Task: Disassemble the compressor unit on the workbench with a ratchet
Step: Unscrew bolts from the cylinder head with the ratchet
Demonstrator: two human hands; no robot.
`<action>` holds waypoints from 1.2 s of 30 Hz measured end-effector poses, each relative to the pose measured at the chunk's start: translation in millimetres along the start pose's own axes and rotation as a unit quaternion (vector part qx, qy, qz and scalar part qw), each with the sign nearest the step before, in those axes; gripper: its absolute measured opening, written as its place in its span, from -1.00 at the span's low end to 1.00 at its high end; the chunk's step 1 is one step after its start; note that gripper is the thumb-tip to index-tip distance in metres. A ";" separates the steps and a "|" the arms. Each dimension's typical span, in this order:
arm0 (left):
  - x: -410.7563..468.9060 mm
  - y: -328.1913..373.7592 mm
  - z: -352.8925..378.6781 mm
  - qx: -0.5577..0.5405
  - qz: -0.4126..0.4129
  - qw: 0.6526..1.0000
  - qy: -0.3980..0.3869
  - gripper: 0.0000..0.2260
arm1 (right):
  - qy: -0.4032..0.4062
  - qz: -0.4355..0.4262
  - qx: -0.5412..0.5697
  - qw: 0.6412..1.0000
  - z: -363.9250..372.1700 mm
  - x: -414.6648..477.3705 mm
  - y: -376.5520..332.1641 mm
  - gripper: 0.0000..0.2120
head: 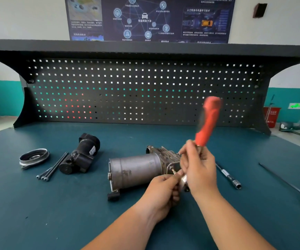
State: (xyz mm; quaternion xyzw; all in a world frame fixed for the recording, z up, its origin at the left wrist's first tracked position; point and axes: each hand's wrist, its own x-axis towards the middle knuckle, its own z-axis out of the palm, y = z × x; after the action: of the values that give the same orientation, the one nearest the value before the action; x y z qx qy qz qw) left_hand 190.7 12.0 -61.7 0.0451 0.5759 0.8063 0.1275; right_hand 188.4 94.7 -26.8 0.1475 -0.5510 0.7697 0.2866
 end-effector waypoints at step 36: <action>3.0 -1.3 0.7 -0.004 0.003 1.000 -0.013 -0.62 | 0.253 0.234 0.150 0.927 -23.2 22.5 21.5 -0.72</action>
State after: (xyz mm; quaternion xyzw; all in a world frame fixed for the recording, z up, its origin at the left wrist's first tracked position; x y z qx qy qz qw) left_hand 188.2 13.8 -62.9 0.0567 0.5709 0.8083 0.1326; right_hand 159.6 117.8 -39.2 -0.1442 -0.3570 0.9003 0.2028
